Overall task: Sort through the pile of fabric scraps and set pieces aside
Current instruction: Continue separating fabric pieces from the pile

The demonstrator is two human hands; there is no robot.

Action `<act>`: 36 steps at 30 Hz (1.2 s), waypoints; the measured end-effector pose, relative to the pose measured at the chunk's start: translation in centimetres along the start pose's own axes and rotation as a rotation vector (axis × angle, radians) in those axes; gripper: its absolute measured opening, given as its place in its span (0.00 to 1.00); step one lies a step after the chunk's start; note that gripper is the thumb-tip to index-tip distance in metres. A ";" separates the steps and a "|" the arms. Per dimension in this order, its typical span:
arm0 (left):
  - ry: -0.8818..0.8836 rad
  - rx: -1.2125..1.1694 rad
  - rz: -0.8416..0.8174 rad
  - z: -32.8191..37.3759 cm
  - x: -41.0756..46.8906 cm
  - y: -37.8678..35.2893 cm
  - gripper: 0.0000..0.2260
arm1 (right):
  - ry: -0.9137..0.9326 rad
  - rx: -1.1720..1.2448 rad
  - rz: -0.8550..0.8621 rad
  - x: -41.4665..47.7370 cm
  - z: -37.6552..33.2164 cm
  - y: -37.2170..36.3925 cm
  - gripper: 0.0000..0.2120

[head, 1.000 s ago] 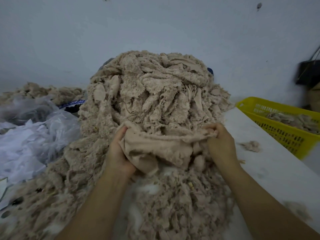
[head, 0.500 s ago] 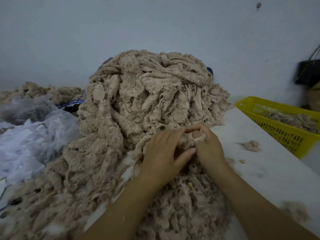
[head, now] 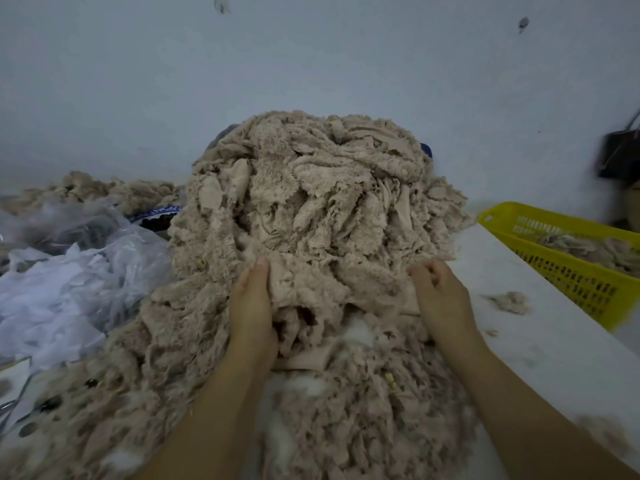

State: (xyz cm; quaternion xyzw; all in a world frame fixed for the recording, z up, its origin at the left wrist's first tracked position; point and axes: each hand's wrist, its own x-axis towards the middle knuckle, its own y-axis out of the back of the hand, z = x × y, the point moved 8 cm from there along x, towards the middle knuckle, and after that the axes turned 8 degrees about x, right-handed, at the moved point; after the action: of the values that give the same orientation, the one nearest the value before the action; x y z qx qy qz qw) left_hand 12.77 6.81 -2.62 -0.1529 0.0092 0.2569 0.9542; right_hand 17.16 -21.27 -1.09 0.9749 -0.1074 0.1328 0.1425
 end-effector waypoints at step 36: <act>-0.170 0.324 -0.493 0.0 -4.8 -6.2 0.16 | 0.399 -0.190 -0.340 -3.3 -5.1 -5.6 0.02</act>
State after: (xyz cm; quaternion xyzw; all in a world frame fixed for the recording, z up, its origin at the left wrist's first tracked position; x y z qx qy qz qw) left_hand 11.63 -0.63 -0.41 0.0257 -0.0673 0.0248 0.9971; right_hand 14.31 -13.92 1.24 0.9159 0.0758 0.2856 0.2717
